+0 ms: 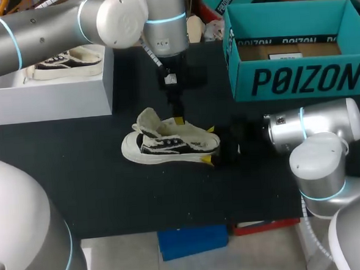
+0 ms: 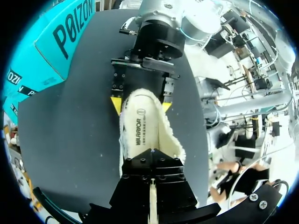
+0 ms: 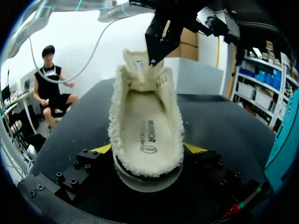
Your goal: Take the shoe out of the shoebox, open the shoe tongue, remove and reinsert the insole, then place the shoe into the shoebox
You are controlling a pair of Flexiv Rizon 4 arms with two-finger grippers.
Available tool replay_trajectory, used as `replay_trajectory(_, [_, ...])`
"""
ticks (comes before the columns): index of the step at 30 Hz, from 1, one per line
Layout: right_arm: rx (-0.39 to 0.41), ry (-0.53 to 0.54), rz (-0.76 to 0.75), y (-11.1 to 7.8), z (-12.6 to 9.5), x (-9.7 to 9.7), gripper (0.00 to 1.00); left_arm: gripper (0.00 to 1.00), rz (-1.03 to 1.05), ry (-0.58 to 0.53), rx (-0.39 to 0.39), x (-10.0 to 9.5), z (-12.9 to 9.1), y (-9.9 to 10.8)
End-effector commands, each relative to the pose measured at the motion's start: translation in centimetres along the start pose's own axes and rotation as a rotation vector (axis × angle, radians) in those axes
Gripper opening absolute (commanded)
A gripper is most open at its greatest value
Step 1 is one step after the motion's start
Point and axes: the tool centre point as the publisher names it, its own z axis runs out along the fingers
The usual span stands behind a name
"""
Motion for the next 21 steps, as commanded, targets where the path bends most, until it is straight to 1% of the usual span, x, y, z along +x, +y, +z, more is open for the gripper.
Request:
replay_trajectory(1, [0.003, -0.002, 0.002, -0.09, 0.12, -0.08, 0.0, 0.0, 0.001, 0.022, -0.003, -0.39, 0.06, -0.09])
replay_trajectory(16, [0.003, -0.002, 0.002, -0.09, 0.12, -0.08, 0.0, 0.0, 0.006, 0.021, 0.001, -0.37, 0.13, -0.09])
replay_trajectory(17, [0.003, -0.002, 0.002, -0.09, 0.12, -0.08, 0.0, 0.0, -0.009, -0.012, -0.022, -0.39, 0.23, -0.06])
replay_trajectory(21, [0.003, -0.002, 0.002, -0.09, 0.12, -0.08, 0.0, 0.0, 0.003, -0.061, -0.03, -0.44, 0.22, 0.0])
